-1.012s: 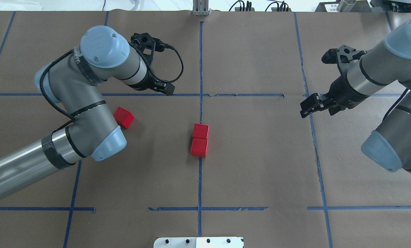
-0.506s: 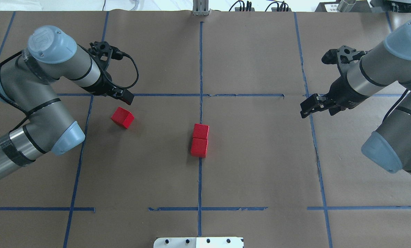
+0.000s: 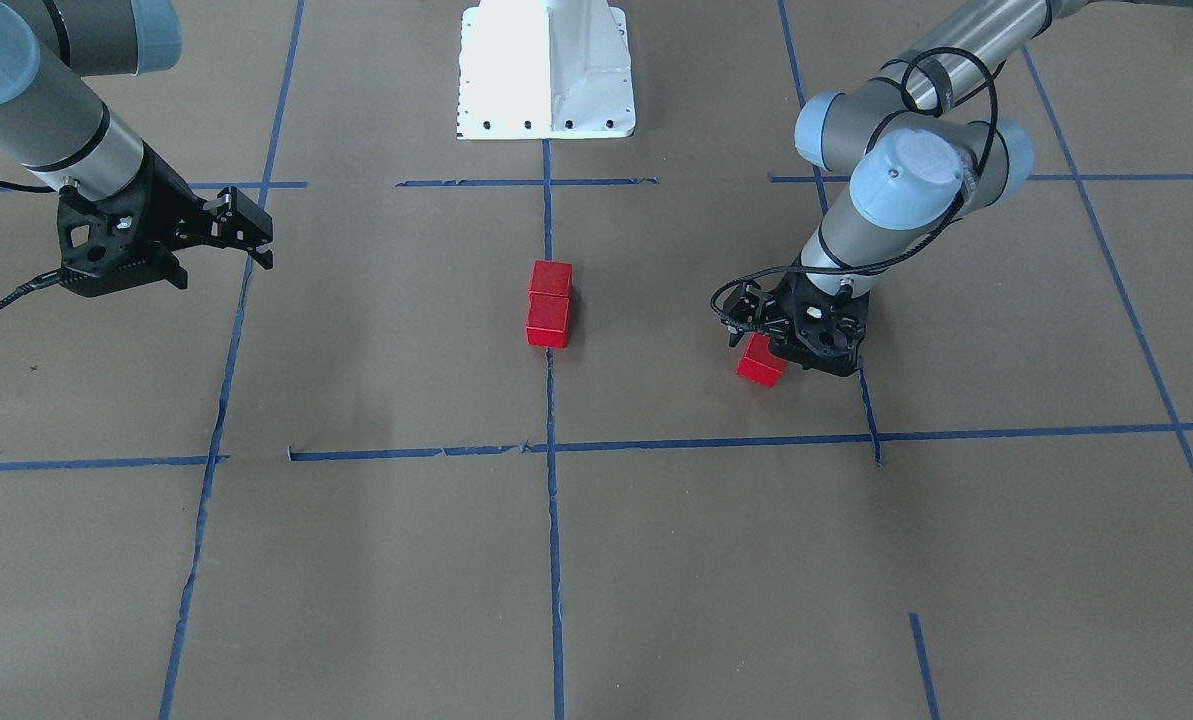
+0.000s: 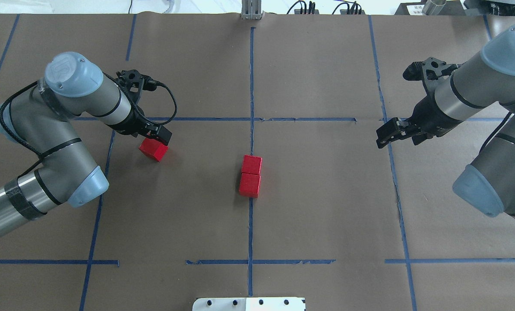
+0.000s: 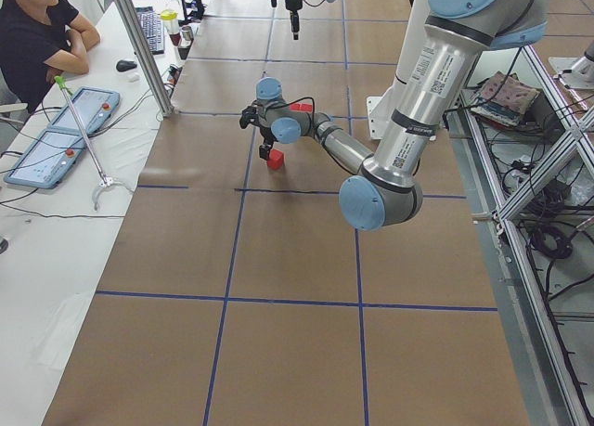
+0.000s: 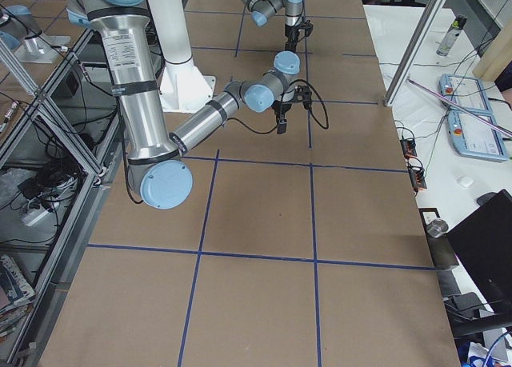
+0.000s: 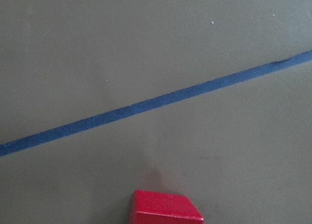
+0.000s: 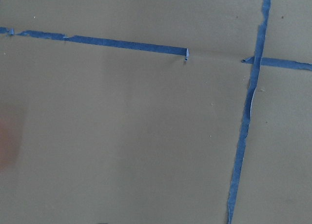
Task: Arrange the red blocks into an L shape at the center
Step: 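Lower the left gripper and grasp the last red cube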
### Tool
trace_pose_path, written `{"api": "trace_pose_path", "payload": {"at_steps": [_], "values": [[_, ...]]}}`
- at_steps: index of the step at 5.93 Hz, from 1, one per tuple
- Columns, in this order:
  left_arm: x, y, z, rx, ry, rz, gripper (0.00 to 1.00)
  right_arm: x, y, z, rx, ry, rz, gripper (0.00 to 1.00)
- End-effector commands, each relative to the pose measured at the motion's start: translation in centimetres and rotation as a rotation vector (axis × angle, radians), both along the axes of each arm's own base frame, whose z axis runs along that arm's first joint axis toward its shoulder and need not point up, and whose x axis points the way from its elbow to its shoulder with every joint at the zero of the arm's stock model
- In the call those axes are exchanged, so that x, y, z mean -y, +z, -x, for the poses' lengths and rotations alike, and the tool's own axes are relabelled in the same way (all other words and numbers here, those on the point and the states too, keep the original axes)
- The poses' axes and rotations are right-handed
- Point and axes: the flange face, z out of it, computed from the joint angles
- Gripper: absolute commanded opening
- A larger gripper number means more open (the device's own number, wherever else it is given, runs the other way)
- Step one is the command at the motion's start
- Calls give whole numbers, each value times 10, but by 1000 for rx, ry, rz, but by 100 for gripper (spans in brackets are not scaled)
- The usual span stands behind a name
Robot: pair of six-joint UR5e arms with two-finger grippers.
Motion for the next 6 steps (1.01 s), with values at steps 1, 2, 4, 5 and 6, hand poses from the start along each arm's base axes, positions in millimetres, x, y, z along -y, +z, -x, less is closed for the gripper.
{"api": "trace_pose_path", "payload": {"at_steps": [1, 2, 4, 5, 6], "values": [[-5, 7, -10, 13, 13, 10, 100, 0, 2, 0, -2, -1, 4, 100], [-4, 11, -12, 29, 0, -1, 100, 0, 2, 0, -2, -1, 4, 100], [-6, 10, -19, 40, -3, -17, 88, 0, 1, 0, 0, -2, 3, 100], [-3, 11, -18, 58, -25, -35, 76, 0, 0, 0, 2, -3, 3, 100], [1, 14, -19, 79, -45, -43, 24, 0, 0, 0, 2, -3, 3, 100]]}}
